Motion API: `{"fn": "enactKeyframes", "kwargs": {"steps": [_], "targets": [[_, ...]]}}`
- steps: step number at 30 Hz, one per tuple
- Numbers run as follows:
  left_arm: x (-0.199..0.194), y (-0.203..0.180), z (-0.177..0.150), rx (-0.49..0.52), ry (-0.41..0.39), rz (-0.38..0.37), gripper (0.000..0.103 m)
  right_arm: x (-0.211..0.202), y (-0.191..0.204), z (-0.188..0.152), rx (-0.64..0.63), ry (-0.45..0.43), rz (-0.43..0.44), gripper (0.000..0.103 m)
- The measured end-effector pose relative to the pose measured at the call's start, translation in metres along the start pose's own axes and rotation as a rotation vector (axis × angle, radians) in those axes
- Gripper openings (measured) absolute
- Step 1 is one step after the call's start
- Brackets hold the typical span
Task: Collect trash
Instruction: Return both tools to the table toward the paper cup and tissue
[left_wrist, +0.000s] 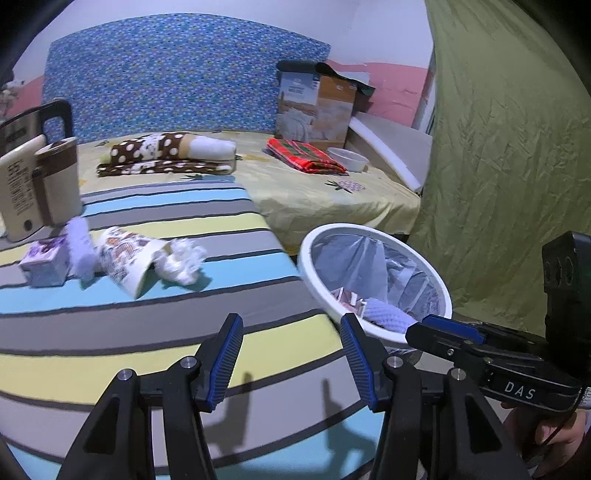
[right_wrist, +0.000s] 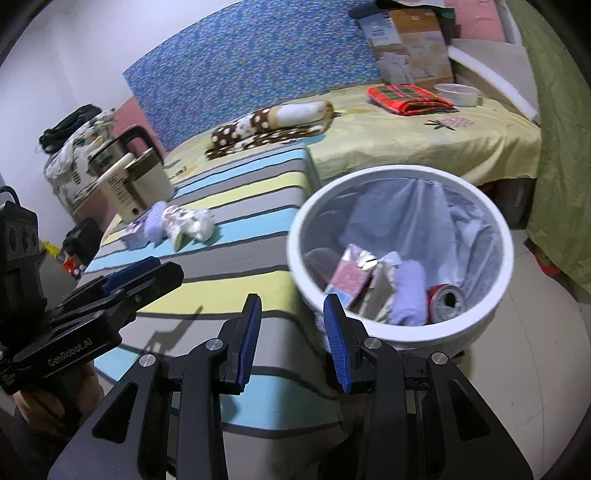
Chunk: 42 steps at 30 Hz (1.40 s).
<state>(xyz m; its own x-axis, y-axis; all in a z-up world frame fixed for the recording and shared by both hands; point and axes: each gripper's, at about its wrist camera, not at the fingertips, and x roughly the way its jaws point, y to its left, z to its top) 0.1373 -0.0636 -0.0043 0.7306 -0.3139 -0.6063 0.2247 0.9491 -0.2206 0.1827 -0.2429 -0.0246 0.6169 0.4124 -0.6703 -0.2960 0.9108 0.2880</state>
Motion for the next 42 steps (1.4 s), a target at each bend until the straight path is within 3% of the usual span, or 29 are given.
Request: {"fn": "enactKeyframes", "kwargs": {"steps": [14,20,42], "targets": [[-0.032,0.049,-0.015,-0.092,-0.019,0.099,0.055,0.007,0.036,-0.001,-0.044,0.009,0.075,0.039],[-0.041,0.073,-0.016,-0.123,-0.032,0.139,0.055,0.013,0.052,0.000,-0.076,0.016,0.100,0.050],[-0.030,0.140,0.007,-0.185,-0.056,0.218,0.055,0.064,0.075,0.030,-0.121,0.071,0.124,0.051]]}}
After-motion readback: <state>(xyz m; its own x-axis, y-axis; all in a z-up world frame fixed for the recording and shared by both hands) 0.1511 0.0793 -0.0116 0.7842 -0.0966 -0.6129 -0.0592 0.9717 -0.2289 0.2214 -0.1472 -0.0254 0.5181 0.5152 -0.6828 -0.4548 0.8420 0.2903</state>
